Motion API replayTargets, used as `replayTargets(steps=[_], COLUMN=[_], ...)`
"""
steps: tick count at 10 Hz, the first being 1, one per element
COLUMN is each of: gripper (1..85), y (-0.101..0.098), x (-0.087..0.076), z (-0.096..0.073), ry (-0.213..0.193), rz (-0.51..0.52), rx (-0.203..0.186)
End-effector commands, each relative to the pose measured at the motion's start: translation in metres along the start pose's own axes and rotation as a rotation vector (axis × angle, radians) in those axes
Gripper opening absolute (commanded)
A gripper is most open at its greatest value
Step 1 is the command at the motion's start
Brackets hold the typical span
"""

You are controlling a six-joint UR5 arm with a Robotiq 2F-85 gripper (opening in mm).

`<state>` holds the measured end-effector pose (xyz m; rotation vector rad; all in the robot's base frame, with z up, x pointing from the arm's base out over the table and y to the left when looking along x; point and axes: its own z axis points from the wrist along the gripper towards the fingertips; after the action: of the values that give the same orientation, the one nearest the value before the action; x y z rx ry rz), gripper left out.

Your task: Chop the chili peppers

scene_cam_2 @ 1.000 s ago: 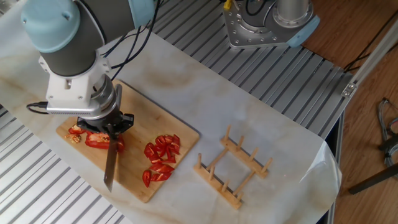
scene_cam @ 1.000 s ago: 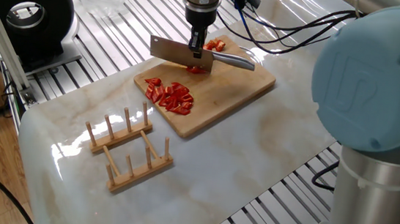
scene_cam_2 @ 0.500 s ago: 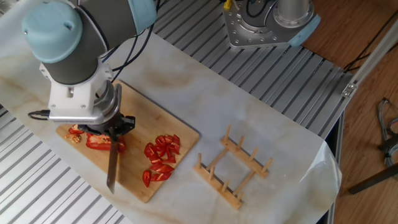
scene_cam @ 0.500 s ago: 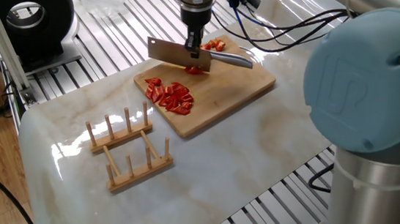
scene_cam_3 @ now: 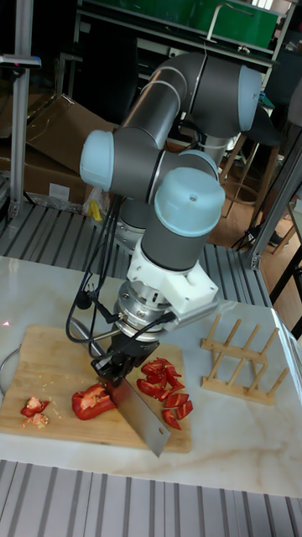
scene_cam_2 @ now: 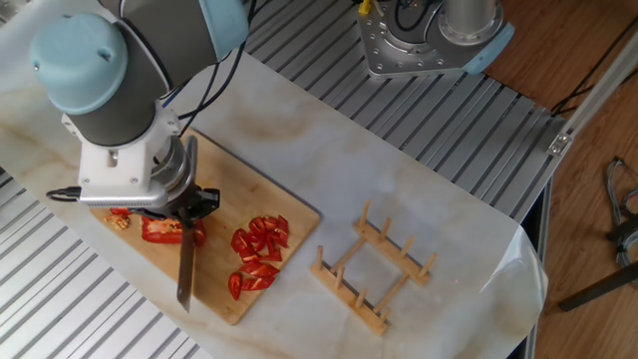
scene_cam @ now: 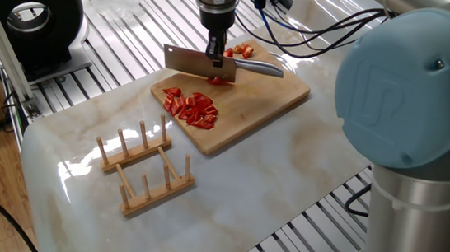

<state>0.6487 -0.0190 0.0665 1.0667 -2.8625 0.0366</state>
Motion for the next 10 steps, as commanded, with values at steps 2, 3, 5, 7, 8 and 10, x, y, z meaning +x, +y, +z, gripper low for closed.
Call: replayTargets(steps=[2, 3, 5, 7, 8, 10], gripper=[1.3, 1.3, 1.3, 1.3, 1.3, 1.3], y=[0.005, 0.004, 0.009, 0.019, 0.025, 0.036], x=[0.003, 0.007, 0.014, 0.015, 0.016, 0.014], z=[0.004, 0.002, -0.010, -0.014, -0.017, -0.021], ry=[0.006, 0.020, 0.043, 0.028, 0.021, 0.002], rz=[0.001, 0.002, 0.005, 0.035, 0.048, 0.059], rx=[-0.036, -0.032, -0.038, -0.058, -0.074, -0.100])
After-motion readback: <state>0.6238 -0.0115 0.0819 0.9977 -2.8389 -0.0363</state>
